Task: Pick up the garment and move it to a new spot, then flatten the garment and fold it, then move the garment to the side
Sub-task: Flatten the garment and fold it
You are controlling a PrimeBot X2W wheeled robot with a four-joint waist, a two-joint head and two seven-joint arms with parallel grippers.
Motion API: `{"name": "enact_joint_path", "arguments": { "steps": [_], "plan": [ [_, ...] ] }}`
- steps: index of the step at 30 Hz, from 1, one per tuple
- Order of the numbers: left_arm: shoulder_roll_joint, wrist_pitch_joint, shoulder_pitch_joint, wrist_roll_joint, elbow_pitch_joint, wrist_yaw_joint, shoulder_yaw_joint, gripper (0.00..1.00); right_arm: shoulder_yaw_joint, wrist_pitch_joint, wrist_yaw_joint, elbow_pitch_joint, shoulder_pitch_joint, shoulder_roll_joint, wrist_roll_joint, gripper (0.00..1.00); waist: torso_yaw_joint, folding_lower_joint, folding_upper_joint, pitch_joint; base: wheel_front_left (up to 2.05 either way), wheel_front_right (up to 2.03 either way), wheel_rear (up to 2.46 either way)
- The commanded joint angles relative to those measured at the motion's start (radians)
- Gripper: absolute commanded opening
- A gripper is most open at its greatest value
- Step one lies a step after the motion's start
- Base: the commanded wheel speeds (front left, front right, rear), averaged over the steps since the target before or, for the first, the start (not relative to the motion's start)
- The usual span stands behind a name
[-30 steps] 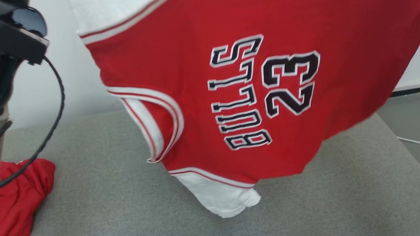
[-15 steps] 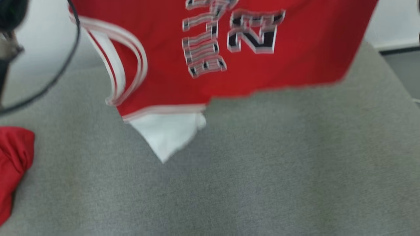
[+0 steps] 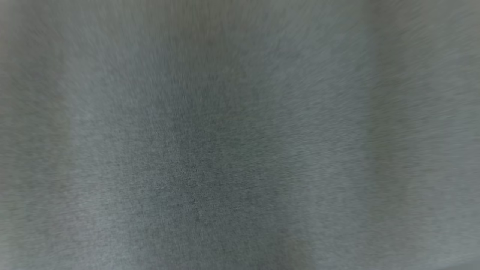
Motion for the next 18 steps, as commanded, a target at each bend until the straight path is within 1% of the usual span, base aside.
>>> {"name": "enact_joint_path", "arguments": {
  "steps": [1,3,6,11,12,13,14,18],
  "plan": [
    [-0.006,0.0,0.078,-0.011,-0.017,-0.002,0.008,0.0,-0.012,0.001,0.0,-0.019,0.058,0.016,-0.026,0.0,0.04,-0.0001,-0.0001,0.187,0.0,0.0,0.0],
    [-0.008,-0.001,0.158,-0.04,-0.063,-0.003,-0.009,0.0,-0.042,0.0,0.0,-0.052,0.119,0.011,-0.053,0.0,0.056,-0.0001,-0.0001,0.185,0.0,0.0,0.0],
    [0.019,-0.001,0.29,-0.107,-0.108,-0.003,-0.029,0.0,-0.06,0.001,0.0,-0.071,0.218,0.012,-0.08,0.0,0.07,-0.0001,-0.0001,0.169,0.0,0.0,0.0],
    [0.064,-0.001,0.471,-0.208,-0.188,-0.004,-0.033,0.0,-0.118,0.001,0.0,-0.128,0.363,0.02,-0.07,0.0,0.073,-0.0001,-0.0001,0.118,0.0,0.0,0.0],
    [0.064,-0.001,0.471,-0.208,-0.188,-0.004,-0.033,0.0,-0.118,0.001,0.0,-0.128,0.363,0.02,-0.07,0.0,0.073,-0.0001,-0.0001,0.118,0.0,0.0,0.0],
    [0.074,-0.001,0.504,-0.215,-0.209,-0.004,-0.033,0.0,-0.129,0.0,0.0,-0.143,0.389,0.018,-0.063,0.0,0.073,-0.0001,-0.0001,0.106,0.0,0.0,0.0],
    [0.101,-0.001,0.583,-0.241,-0.245,-0.004,-0.033,0.0,-0.146,0.001,0.0,-0.182,0.457,0.023,-0.053,0.0,0.07,-0.0001,-0.0001,0.073,0.0,0.0,0.0],
    [0.14,-0.001,0.743,-0.285,-0.315,-0.004,-0.003,0.0,-0.147,0.0,0.0,-0.261,0.603,0.013,-0.021,0.0,0.061,-0.0001,-0.0001,-0.013,0.0,0.0,0.0]
  ]
}}
